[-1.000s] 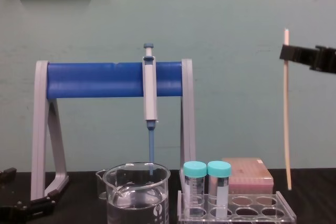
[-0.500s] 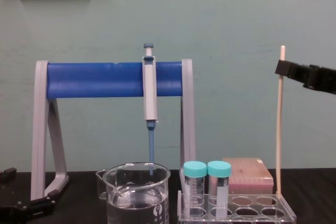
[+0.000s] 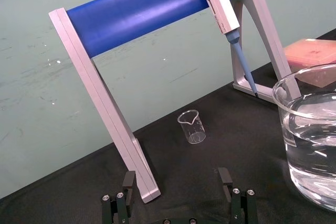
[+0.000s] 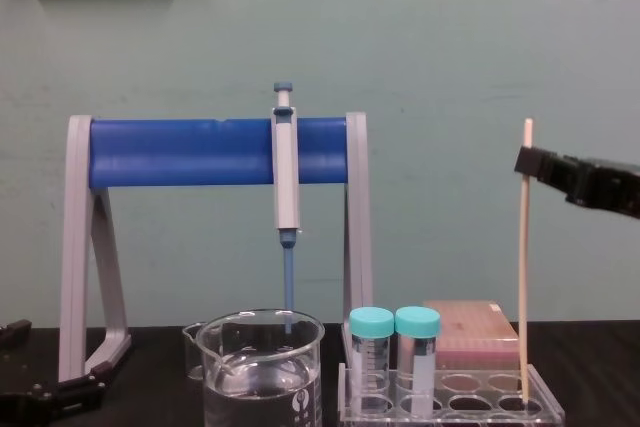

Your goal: Hold the thermometer with one hand and immerse one end into the beaker, then reinsert it into the test tube rack.

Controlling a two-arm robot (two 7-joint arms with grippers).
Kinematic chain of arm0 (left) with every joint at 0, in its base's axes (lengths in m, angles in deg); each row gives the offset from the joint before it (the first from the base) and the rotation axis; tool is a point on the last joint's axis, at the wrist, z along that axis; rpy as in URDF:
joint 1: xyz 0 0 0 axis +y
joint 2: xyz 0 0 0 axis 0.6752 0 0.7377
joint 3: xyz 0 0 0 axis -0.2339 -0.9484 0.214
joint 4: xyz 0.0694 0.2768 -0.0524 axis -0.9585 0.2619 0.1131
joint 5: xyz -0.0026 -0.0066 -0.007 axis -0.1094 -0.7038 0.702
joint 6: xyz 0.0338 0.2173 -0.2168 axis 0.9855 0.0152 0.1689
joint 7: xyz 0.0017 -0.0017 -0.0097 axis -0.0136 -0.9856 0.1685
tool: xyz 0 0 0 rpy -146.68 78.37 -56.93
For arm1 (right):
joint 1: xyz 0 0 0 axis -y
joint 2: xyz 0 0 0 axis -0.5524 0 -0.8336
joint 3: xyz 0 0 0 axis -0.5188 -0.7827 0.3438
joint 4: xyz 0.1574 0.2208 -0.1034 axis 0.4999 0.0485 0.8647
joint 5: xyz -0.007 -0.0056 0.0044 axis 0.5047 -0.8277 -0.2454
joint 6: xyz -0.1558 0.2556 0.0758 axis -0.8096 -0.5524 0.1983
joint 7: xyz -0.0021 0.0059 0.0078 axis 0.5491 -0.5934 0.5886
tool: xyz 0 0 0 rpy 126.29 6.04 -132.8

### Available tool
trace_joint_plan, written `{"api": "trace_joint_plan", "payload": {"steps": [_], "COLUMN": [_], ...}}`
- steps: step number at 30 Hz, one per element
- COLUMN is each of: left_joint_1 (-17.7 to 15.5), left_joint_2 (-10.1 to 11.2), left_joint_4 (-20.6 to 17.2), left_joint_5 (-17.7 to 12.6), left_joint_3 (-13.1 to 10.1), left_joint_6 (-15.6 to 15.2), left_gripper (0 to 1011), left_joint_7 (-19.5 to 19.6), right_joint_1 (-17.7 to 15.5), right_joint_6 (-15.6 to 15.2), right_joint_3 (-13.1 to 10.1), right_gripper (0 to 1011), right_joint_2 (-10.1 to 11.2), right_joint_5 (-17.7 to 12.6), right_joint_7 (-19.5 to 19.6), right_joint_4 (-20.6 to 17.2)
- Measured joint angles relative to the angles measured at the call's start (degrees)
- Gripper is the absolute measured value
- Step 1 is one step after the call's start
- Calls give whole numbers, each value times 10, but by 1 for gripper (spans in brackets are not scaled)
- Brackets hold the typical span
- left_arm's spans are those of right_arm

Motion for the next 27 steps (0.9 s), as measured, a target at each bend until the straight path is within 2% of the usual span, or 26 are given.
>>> {"api": "trace_joint_plan", "payload": {"steps": [27], "left_joint_1": [0], "left_joint_2": [0], "left_joint_4": [0], "left_joint_5": [0], "left_joint_3": [0], "left_joint_6": [0], "left_gripper": [1004], "left_joint_7": [0], "right_joint_1": [17], "right_joint_6": [19], "right_joint_3": [21], "right_gripper": [38], "right_joint_2": [-25], "right_joint_5": [36], "right_joint_7": [-26], "right_joint_4": [67]}}
